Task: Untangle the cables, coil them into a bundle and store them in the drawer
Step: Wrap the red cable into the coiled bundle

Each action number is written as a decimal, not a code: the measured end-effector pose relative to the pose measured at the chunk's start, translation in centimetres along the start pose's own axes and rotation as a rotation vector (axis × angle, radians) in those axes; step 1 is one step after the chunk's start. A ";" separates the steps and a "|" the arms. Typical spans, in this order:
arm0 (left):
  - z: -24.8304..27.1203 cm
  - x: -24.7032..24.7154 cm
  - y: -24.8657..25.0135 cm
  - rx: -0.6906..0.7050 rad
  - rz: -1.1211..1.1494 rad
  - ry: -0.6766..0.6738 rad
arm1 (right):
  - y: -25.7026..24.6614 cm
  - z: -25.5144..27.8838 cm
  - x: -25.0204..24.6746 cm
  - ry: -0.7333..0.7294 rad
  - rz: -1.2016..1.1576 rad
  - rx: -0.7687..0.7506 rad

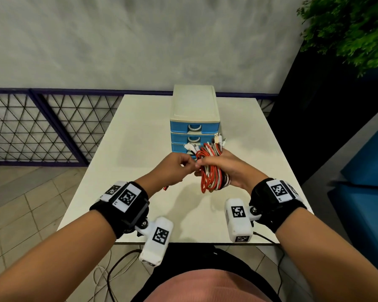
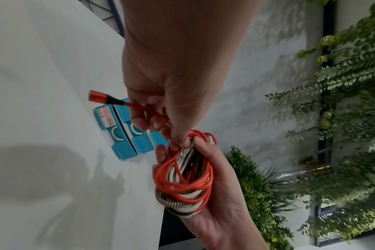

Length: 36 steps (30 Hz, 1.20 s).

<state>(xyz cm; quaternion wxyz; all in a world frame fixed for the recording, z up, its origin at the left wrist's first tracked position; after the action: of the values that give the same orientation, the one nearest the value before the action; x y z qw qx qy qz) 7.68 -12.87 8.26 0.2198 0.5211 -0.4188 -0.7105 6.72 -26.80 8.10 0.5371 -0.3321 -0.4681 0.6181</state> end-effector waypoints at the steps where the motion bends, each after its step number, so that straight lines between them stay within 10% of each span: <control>1: 0.1 0.0 0.0 -0.021 0.018 0.023 | 0.2 0.0 0.4 -0.011 -0.012 0.011; 7: 0.2 -0.2 -1.5 -0.161 0.124 0.027 | 1.2 -0.4 0.1 0.006 0.085 0.021; 14: 1.7 -0.4 -2.0 -0.259 0.432 -0.366 | 1.3 -1.3 -3.0 0.284 0.091 -0.053; 28: 0.5 0.9 -1.2 -0.321 0.795 -0.003 | 0.8 -0.1 1.7 -0.202 -0.252 -0.022; 36: 0.9 0.0 -1.0 -0.244 0.787 -0.029 | 1.1 -0.3 1.2 -0.170 -0.062 -0.009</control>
<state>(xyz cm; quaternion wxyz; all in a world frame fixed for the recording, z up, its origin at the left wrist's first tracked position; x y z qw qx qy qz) 6.97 -11.96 7.52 0.5288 0.2812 -0.5018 -0.6241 6.40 -25.58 7.06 0.5127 -0.2660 -0.5251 0.6250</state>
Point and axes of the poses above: each hand's wrist, its own z-axis away from the middle knuckle, its own x-axis out of the palm, y = z × x, the point moved 5 cm from there along -z, towards the middle knuckle, and after that the axes turned 2 degrees about -z, right-handed, at the moved point
